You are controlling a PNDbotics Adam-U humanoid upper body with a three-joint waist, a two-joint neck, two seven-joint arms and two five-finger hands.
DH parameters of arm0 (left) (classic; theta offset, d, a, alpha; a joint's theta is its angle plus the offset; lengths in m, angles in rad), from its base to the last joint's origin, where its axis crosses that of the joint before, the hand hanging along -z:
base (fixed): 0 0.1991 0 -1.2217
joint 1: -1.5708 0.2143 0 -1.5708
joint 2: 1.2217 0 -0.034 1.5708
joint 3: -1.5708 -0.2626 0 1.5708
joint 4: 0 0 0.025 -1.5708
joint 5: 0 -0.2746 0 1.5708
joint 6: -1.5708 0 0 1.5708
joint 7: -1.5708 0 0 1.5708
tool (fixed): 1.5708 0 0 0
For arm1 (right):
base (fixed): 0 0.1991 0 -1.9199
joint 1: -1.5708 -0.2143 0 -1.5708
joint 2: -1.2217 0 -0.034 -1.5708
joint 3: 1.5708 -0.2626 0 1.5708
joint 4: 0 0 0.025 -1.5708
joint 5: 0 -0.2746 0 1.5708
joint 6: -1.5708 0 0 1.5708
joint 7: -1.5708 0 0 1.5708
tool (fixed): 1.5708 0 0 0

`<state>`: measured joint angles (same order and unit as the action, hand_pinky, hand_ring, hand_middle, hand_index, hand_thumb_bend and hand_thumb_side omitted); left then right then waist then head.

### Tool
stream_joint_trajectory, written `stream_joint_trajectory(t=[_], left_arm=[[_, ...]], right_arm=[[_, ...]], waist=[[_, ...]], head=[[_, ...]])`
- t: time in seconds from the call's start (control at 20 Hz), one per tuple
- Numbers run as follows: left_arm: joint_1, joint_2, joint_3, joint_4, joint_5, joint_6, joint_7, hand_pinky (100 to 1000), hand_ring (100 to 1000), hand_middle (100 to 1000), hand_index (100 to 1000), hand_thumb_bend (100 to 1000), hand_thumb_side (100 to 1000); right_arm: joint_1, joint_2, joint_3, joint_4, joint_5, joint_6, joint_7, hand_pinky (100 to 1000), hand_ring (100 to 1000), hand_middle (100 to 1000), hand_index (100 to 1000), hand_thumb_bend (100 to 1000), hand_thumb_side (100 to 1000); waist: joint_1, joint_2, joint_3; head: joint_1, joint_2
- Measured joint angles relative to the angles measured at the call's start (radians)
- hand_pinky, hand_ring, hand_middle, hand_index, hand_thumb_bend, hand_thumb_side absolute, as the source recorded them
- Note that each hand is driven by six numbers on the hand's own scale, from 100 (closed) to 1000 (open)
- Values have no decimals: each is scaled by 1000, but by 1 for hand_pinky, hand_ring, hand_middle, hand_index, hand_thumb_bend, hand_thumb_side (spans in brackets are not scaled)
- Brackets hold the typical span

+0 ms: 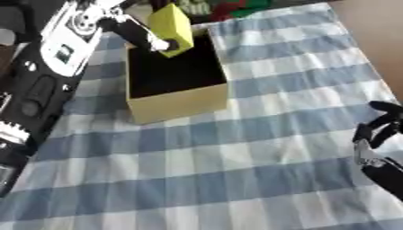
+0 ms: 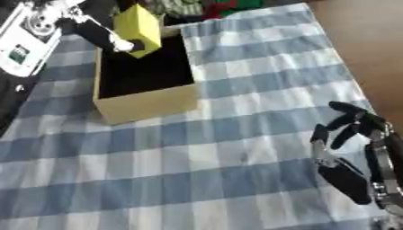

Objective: Pick up objects on the table and place them in the box.

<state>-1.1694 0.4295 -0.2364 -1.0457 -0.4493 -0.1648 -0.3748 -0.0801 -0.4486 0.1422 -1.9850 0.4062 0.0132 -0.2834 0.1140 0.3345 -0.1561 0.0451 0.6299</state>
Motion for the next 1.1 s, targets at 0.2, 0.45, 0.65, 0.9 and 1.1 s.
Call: stream_joint_trajectory(t=[0.2,0.45,0.65,0.9,1.1], left_arm=[[13,0,-6,24,23,2,-35,887,567,438,756,260,100],[19,0,-11,27,45,-16,-97,953,770,675,863,523,462],[24,1,-11,24,41,-48,-136,989,826,759,905,679,609],[25,1,-2,14,25,-77,-133,981,823,755,901,675,579],[26,2,3,8,18,-88,-118,965,796,720,872,613,550]], right_arm=[[0,0,-6,0,0,-3,-10,903,392,509,819,100,408],[0,0,-11,0,0,-4,-18,903,391,508,819,100,405],[0,0,-13,0,0,-2,-19,903,391,508,819,100,403],[1,3,-13,0,0,-1,-20,903,391,508,819,100,402],[2,3,-13,0,0,0,-21,903,391,508,819,100,402]], waist=[[0,4,3],[-1,5,5],[-4,5,10],[-5,5,13],[-9,5,24]], head=[[-4,1],[-8,2],[-11,4],[-12,7],[-12,10]])
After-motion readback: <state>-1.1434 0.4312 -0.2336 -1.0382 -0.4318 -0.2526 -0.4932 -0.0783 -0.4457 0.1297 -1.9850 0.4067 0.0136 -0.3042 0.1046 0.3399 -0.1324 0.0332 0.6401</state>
